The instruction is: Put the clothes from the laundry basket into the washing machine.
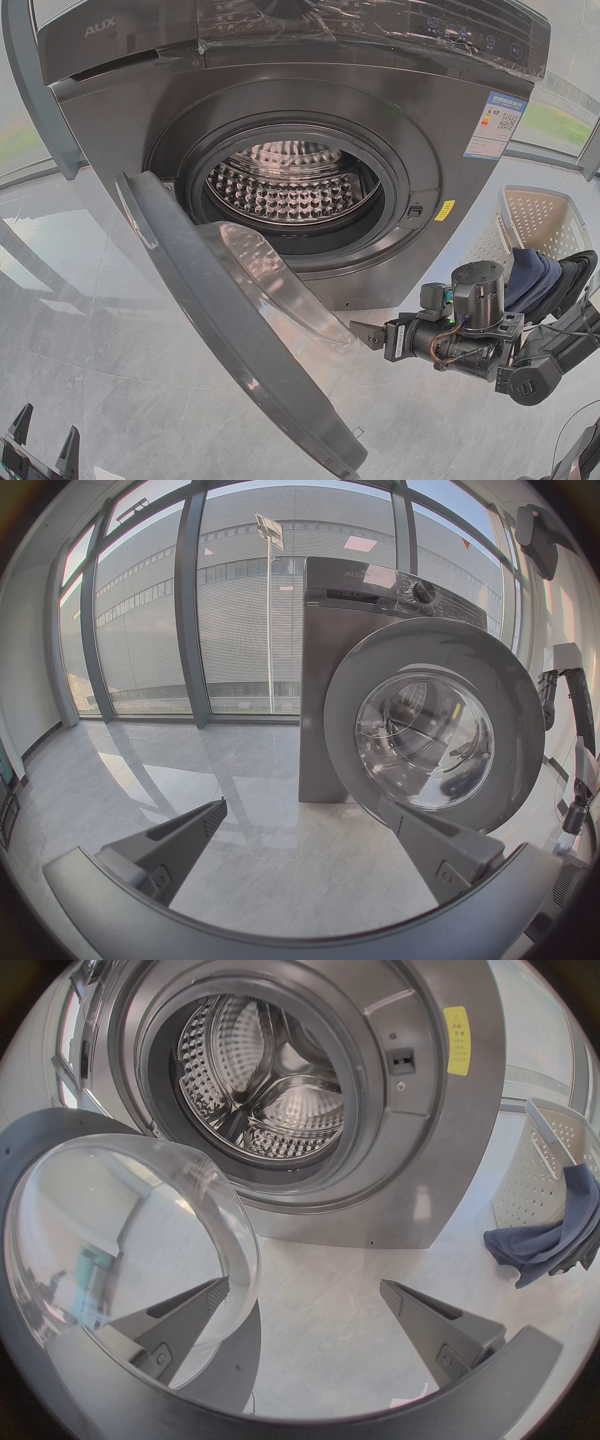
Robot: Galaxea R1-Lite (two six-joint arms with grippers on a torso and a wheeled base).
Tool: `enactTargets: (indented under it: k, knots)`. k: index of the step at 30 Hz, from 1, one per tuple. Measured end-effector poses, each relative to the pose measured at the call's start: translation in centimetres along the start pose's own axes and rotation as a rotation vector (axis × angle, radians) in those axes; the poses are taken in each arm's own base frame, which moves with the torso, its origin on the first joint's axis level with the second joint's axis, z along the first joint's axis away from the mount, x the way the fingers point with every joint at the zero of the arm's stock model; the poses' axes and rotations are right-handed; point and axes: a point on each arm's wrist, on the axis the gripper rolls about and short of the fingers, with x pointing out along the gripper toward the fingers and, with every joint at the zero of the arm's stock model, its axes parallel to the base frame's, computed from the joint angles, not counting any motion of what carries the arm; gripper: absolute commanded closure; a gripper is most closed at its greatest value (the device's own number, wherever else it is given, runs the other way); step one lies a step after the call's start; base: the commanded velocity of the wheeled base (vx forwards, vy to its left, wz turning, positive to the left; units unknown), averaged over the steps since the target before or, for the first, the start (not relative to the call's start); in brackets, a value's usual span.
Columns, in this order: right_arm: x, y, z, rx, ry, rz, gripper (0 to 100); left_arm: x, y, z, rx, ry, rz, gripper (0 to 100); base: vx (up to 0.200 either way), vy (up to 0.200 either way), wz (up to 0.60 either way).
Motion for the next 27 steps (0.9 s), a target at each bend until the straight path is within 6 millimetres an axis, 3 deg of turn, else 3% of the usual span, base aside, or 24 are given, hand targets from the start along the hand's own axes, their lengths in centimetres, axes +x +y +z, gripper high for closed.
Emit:
enactTargets:
  k: [14,27]
  knots:
    - [-0.3,3.1,-2.9,-0.046,-0.031,0.142,0,0.0,0.0,0.0,0.000,0.000,0.000,0,0.000,0.000,0.00]
    - [2.6,4.1,-2.4,-0.042,-0.057,0.147,0,0.0,0.0,0.0,0.001,0.000,0.000,0,-0.200,0.000,0.00]
